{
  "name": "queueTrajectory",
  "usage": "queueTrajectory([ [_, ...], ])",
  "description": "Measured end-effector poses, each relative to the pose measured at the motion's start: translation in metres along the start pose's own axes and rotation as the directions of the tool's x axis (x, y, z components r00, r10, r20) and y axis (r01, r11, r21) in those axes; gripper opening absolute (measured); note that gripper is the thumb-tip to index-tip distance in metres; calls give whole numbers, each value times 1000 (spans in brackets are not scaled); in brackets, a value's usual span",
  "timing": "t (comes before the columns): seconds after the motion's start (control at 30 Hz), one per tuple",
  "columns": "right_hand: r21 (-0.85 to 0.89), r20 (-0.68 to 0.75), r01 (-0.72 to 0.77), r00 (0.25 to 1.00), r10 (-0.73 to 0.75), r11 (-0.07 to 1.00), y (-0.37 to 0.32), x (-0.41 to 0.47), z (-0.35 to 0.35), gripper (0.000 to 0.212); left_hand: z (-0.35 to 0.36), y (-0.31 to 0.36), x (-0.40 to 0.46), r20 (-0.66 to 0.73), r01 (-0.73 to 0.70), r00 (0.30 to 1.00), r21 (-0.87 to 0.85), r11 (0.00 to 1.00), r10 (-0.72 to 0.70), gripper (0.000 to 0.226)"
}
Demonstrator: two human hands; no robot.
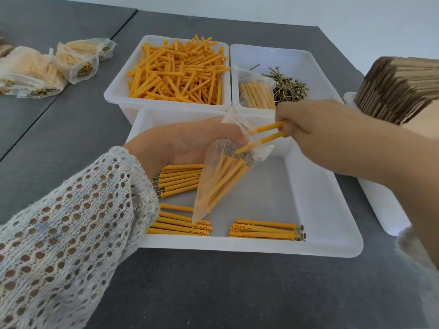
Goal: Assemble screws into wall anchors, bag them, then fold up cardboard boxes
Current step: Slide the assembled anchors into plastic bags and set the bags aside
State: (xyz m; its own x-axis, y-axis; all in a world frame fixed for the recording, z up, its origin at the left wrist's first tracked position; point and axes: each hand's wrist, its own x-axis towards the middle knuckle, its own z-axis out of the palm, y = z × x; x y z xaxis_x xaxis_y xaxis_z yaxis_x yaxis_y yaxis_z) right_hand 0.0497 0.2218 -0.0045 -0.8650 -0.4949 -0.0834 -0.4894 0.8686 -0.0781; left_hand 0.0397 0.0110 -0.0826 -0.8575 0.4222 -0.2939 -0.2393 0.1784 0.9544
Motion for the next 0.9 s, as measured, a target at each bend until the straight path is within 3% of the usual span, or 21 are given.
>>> queueTrajectory([
  [0.17,119,66,197,976,-206,973,-14,8,10,24,-3,-2,1,37,16,999,-119,993,-11,78],
  [0.3,212,-17,289,956,-292,933,-13,12,15,20,-5,-3,1,42,16,999,-122,992,-11,78],
  [0.43,582,-88,231,971,-222,780,-7,9,13,31,-9,-6,-1,42,21,999,-121,992,-16,76],
  [0.57,510,-250,208,964,-87,835,9,3,8,23,-11,-8,0,47,22,999,-125,992,-16,74],
  [0.63,459,-262,166,964,-45,873,16,-3,8,16,-10,-8,3,53,22,998,-120,993,-15,74],
  [0.67,439,-202,122,979,-34,890,19,-5,9,14,-9,-7,3,55,22,998,-119,993,-16,74],
  [0.73,311,84,7,996,-35,951,22,-10,16,16,-8,-7,5,60,24,998,-117,993,-17,73],
  [0.8,97,419,-4,907,-38,995,21,-17,32,21,-6,-7,6,64,26,998,-113,993,-19,72],
  [0.83,45,518,35,854,-53,998,17,-22,43,21,-5,-7,7,67,28,998,-111,993,-21,71],
  [0.9,27,565,125,817,-118,992,8,-30,64,23,-4,-7,8,73,30,997,-105,994,-22,70],
])
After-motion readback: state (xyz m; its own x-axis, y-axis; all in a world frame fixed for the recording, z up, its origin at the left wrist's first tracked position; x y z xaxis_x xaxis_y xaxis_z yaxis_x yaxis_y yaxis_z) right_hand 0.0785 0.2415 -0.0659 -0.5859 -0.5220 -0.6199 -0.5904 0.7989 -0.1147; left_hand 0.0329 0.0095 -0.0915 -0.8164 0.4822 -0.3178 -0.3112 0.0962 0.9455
